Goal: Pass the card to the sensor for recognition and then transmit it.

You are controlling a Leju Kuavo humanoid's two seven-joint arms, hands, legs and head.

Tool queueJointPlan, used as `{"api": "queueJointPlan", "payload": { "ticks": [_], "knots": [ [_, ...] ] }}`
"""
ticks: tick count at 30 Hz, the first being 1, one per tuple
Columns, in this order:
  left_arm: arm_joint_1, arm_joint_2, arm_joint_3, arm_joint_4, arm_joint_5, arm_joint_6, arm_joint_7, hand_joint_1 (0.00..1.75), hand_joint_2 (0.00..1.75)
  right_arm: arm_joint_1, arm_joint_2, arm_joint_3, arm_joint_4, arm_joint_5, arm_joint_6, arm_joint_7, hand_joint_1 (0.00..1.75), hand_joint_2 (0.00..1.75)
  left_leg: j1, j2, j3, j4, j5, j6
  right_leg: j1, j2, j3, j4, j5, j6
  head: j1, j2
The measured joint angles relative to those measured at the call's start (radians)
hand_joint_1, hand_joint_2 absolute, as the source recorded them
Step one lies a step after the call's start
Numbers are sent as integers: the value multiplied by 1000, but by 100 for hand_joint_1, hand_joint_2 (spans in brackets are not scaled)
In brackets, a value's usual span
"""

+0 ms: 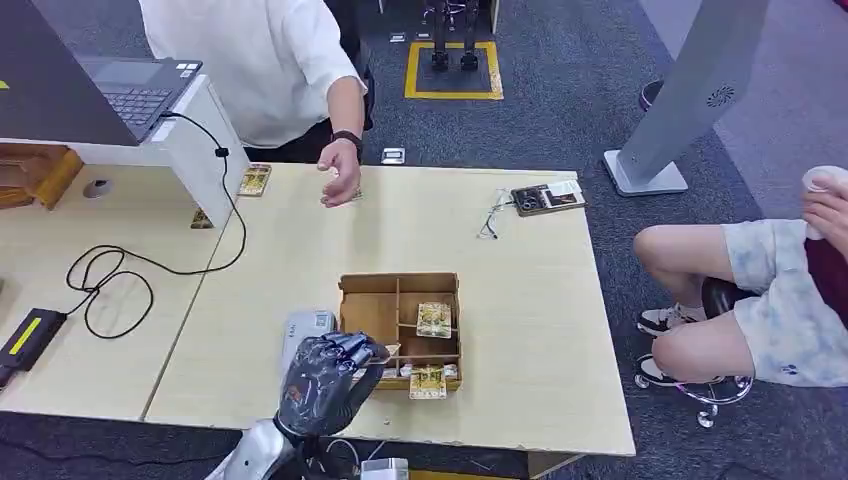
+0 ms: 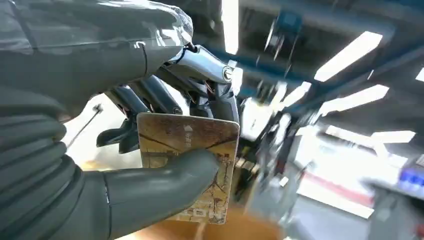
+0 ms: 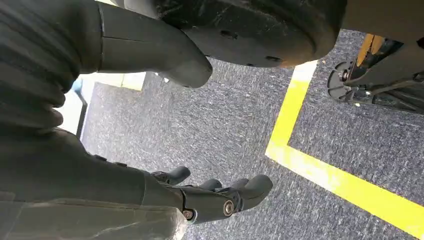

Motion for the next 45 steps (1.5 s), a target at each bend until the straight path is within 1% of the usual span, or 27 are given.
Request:
{"api": "queueJointPlan", "payload": {
  "ticks": [1,2,4,5,6,10,13,18,25,33,39,44,45],
  "knots": [
    [7,-22,31,-14,9,0,-46,175,175,0,0,0,0,8,0,0,0,175,0,0,0,0,0,0,0,0,0,0,0,0,0,0],
    [10,-43,56,-25,16,0,-77,175,175,0,1,0,0,11,0,0,0,175,0,0,0,0,0,0,0,0,0,0,0,0,0,0],
    [12,-88,108,-39,26,0,-113,175,175,0,1,0,0,14,0,2,0,175,0,0,0,0,0,0,0,0,0,0,0,0,0,0],
    [12,-107,134,-42,27,0,-118,175,175,0,1,0,0,16,-1,2,0,175,0,0,0,0,0,0,0,0,0,0,0,0,0,0],
    [10,-128,154,-43,28,0,-118,175,175,0,1,0,0,18,-1,3,0,175,0,0,0,0,0,0,0,0,0,0,0,0,0,0],
    [-12,-180,225,-40,27,0,-100,175,175,0,2,0,0,32,-1,5,0,175,0,0,0,0,0,0,0,0,0,0,0,0,0,0],
    [-57,-207,264,-10,34,0,-56,175,175,-1,3,0,0,40,0,9,0,175,0,-1,0,0,0,0,0,0,0,0,0,0,0,0],
    [-152,-220,299,88,24,0,46,175,175,-2,3,0,0,52,0,14,0,175,0,-1,0,0,0,0,0,0,0,0,0,0,0,0],
    [-277,-222,329,255,11,0,152,175,175,-3,4,0,0,67,3,17,0,175,0,-1,0,0,0,0,0,0,0,0,0,0,0,0],
    [-362,-222,381,398,-50,0,217,175,175,-5,6,0,0,82,3,35,0,175,0,0,0,0,0,0,0,0,0,0,0,0,0,0],
    [-398,-225,417,463,-109,0,252,175,175,-5,7,0,0,84,3,39,0,175,0,-1,0,0,0,0,0,0,0,0,0,0,0,0],
    [-402,-227,432,494,-154,0,262,175,175,-5,7,0,0,85,2,39,0,175,0,0,0,0,0,0,0,0,0,0,0,0,0,0],
    [-402,-227,433,499,-153,0,262,44,175,-5,7,0,0,85,2,39,0,175,0,0,0,0,0,0,0,0,0,0,0,0,0,0]
  ]
}}
